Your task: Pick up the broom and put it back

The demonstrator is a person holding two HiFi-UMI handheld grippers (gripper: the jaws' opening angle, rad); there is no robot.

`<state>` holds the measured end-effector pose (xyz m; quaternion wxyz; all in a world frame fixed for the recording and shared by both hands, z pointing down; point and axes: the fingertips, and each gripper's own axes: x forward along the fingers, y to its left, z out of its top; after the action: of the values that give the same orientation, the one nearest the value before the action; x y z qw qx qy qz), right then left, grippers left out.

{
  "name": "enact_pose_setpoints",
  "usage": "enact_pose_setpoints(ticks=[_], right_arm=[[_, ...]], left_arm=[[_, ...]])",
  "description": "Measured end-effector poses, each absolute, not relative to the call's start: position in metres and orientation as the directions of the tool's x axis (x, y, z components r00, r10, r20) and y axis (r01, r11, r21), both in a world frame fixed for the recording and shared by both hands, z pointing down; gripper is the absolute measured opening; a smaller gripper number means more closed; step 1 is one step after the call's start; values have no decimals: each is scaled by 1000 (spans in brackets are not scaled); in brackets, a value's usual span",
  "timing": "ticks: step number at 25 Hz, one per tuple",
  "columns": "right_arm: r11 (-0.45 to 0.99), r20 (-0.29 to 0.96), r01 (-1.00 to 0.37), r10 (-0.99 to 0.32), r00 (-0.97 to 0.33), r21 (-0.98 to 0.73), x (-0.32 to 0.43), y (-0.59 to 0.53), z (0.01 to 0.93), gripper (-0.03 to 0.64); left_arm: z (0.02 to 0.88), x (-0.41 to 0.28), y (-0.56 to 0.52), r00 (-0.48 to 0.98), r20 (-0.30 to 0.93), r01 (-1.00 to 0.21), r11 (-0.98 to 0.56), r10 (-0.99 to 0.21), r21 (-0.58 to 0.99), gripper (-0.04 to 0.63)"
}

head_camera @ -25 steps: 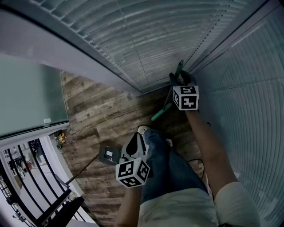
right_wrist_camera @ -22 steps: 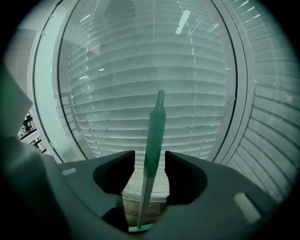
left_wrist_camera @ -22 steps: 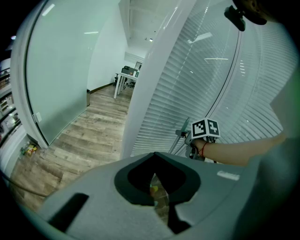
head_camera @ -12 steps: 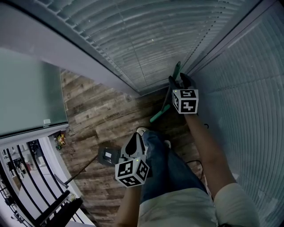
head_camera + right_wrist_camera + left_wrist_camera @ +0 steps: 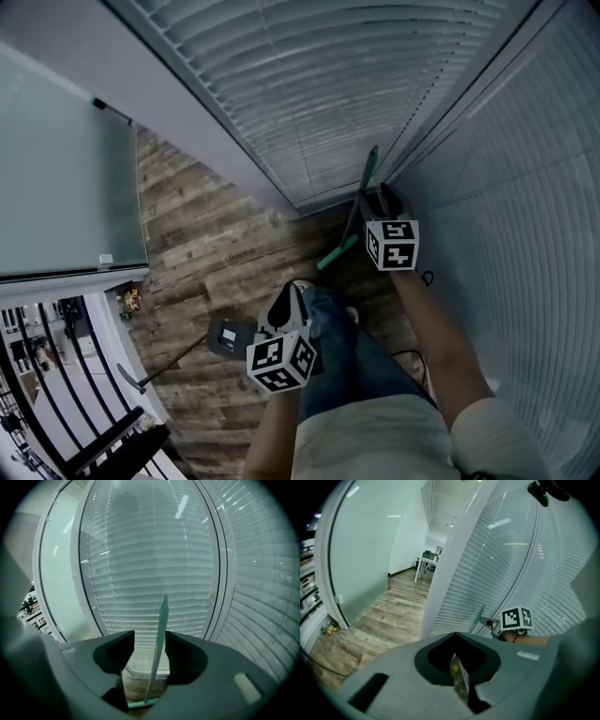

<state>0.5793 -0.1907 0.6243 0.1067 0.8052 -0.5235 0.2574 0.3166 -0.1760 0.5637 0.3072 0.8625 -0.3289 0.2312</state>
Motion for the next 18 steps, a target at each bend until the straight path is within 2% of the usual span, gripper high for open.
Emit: enact_pose_setpoints(ticks=[6,18], right_arm=[[-411,507,-905,-806,305,-110,551,-175,585,204],[-356,449,-930,-848,280,-93,502,-136,500,130]], left_arm=[[540,306,-167,683,593,-705,-599,-427,379,8],[496,296,-151,689,570,-699,-618,-448,359,8]])
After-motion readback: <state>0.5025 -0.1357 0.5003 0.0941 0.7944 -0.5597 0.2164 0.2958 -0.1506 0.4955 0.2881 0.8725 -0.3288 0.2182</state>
